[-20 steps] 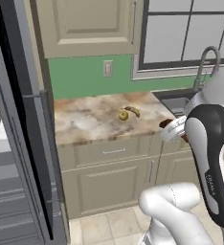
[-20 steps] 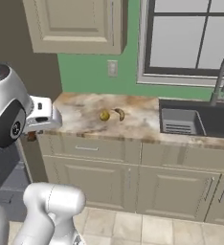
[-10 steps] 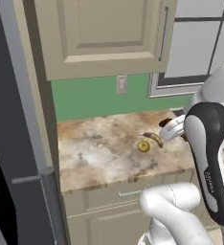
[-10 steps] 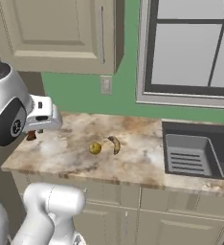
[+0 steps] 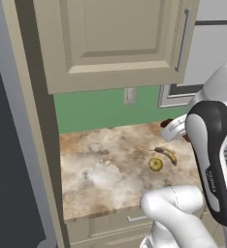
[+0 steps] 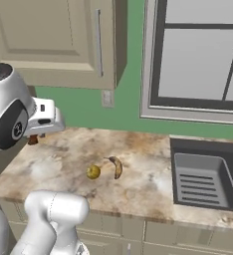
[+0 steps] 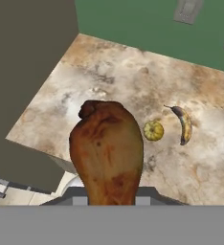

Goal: Open the fridge, remove the banana, squash, and chicken drumstick, and place them on any counter.

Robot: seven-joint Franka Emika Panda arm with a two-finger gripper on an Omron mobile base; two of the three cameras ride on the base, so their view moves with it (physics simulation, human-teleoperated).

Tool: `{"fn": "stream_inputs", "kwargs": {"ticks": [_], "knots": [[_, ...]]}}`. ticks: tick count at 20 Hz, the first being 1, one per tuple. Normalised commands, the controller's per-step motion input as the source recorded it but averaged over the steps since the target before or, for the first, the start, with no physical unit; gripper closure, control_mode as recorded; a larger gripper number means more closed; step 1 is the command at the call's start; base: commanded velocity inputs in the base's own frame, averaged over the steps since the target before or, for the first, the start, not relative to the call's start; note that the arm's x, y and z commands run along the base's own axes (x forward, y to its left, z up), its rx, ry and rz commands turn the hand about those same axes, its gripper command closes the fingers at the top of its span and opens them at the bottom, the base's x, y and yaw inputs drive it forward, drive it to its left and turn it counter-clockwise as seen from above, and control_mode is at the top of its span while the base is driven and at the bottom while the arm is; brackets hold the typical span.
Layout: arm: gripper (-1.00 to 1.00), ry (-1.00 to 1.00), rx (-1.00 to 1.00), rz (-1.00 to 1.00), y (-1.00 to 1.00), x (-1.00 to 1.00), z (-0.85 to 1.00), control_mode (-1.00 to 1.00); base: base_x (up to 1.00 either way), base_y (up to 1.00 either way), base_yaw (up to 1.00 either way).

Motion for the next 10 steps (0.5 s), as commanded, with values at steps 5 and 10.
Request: {"fn": "stream_inputs", "kwargs": {"ticks": [5, 10], "knots": [[1.00, 0.00, 0.00, 0.00, 0.00, 0.00, 0.00, 1.00, 0.00, 0.00, 0.00], [1.00, 0.00, 0.00, 0.00, 0.00, 0.00, -0.02, -1.00, 0.00, 0.00, 0.00]]}}
